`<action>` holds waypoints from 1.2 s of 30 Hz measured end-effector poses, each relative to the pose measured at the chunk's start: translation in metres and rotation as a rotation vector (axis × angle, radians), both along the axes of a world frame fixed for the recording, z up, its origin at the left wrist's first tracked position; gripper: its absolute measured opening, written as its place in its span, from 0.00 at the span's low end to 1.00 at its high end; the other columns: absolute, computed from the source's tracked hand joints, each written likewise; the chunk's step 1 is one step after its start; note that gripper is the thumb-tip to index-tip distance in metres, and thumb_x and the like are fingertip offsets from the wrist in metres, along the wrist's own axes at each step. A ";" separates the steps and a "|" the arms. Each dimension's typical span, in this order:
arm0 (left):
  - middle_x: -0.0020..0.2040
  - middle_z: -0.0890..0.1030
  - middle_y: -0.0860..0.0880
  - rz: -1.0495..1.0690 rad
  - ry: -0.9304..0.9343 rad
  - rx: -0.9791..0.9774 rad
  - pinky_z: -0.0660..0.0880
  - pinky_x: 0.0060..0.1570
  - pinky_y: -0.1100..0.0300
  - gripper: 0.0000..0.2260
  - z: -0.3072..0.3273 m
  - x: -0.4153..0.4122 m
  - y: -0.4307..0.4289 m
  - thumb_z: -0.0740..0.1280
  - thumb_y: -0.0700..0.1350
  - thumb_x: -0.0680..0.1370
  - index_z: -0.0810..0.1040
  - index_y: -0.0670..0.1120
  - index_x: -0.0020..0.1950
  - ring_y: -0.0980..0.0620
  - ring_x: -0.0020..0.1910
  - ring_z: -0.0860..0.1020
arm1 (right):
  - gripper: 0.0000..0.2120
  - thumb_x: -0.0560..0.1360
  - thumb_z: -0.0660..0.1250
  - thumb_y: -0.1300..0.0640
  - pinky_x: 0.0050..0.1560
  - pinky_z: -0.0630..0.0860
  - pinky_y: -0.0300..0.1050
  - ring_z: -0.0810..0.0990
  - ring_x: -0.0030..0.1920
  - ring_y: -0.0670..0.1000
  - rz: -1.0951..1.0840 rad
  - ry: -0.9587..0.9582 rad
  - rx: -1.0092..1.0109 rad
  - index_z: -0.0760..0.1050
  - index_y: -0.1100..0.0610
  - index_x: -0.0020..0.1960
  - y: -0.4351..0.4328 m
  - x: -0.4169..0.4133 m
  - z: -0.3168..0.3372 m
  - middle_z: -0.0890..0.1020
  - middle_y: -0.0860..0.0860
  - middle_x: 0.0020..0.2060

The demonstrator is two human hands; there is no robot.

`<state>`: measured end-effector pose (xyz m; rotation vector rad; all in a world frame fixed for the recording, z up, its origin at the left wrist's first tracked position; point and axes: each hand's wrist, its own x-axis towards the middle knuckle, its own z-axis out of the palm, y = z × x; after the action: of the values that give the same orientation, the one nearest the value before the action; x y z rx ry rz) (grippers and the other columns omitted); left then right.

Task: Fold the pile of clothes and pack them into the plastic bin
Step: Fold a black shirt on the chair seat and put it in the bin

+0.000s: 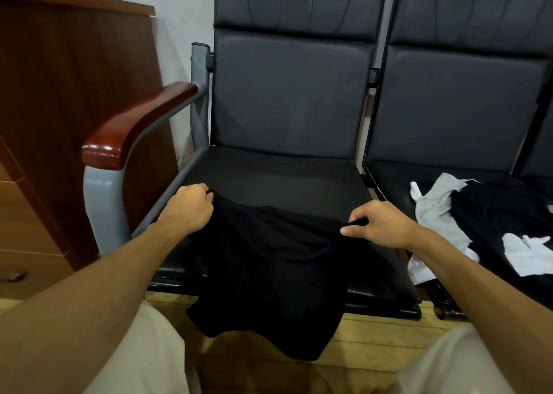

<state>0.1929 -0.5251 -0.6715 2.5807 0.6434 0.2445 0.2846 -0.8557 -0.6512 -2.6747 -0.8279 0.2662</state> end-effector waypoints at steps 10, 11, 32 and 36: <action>0.46 0.80 0.44 0.160 -0.313 -0.599 0.73 0.49 0.53 0.11 0.024 -0.025 -0.029 0.60 0.47 0.81 0.80 0.43 0.50 0.46 0.47 0.79 | 0.08 0.76 0.69 0.61 0.59 0.73 0.40 0.78 0.54 0.46 0.082 0.111 -0.206 0.82 0.52 0.52 -0.003 -0.026 0.020 0.82 0.46 0.50; 0.42 0.80 0.45 0.091 -0.252 -0.514 0.73 0.45 0.55 0.12 0.028 -0.032 -0.031 0.62 0.48 0.81 0.80 0.42 0.47 0.47 0.44 0.78 | 0.08 0.76 0.68 0.61 0.57 0.73 0.40 0.78 0.53 0.47 0.099 0.096 -0.291 0.82 0.54 0.54 -0.002 -0.031 0.026 0.82 0.47 0.50; 0.53 0.82 0.42 -0.102 -0.325 -0.659 0.73 0.57 0.53 0.12 0.178 -0.092 -0.064 0.62 0.47 0.80 0.80 0.40 0.54 0.43 0.54 0.80 | 0.08 0.77 0.64 0.58 0.49 0.76 0.45 0.79 0.51 0.51 -0.390 -0.217 0.677 0.81 0.49 0.49 0.012 -0.093 0.146 0.83 0.48 0.47; 0.54 0.80 0.40 0.109 -0.670 -0.333 0.72 0.55 0.50 0.12 0.174 -0.091 -0.041 0.59 0.45 0.82 0.79 0.40 0.54 0.40 0.55 0.77 | 0.11 0.79 0.62 0.54 0.51 0.72 0.48 0.77 0.58 0.58 -0.515 -0.476 0.483 0.80 0.46 0.58 -0.011 -0.091 0.144 0.82 0.51 0.54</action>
<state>0.1023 -0.5662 -0.4976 1.9699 0.5107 0.9048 0.1932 -0.8666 -0.5071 -2.3855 -0.2357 -0.6310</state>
